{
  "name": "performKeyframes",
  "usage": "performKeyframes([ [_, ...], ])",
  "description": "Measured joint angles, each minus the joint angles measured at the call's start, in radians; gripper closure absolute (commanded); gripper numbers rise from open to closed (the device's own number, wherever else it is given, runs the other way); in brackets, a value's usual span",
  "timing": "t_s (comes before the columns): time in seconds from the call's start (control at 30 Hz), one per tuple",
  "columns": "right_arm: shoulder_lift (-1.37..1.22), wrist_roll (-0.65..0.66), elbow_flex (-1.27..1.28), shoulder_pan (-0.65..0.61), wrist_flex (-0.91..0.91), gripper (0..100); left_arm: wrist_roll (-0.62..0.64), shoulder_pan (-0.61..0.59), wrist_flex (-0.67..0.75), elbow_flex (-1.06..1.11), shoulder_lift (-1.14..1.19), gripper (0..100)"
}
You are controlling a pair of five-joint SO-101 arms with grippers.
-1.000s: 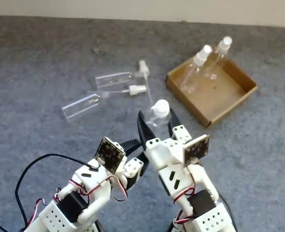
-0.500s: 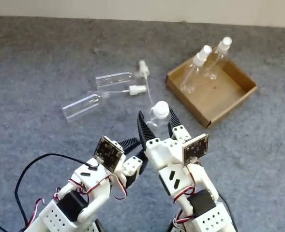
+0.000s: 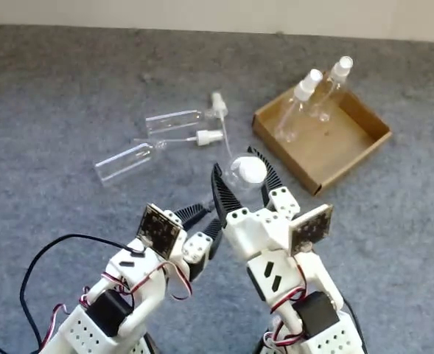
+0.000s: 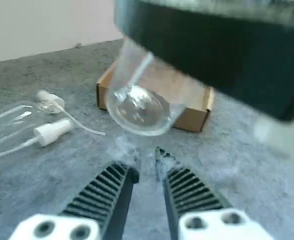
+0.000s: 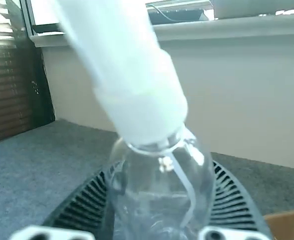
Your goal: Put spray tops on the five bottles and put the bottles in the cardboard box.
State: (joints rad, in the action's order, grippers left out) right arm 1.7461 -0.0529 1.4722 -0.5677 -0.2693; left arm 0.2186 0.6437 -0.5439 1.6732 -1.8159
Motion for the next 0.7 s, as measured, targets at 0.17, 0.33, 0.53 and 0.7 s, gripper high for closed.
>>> performKeyframes([
  [0.17, 0.0, 0.0, -0.02, -0.068, 0.0, 83.9, 0.0, 0.086, -0.011, 0.0, 0.0, 99],
  [0.33, 0.0, 0.0, -0.02, -0.124, 0.0, 83.9, 0.0, 0.051, -0.008, 0.0, 0.0, 99],
  [0.53, 0.0, 0.0, -0.02, -0.138, 0.0, 83.9, 0.0, -0.057, 0.038, 0.0, 0.0, 99],
  [0.7, 0.014, 0.0, -0.02, -0.14, -0.064, 83.9, 0.0, -0.126, 0.038, 0.0, 0.002, 99],
])
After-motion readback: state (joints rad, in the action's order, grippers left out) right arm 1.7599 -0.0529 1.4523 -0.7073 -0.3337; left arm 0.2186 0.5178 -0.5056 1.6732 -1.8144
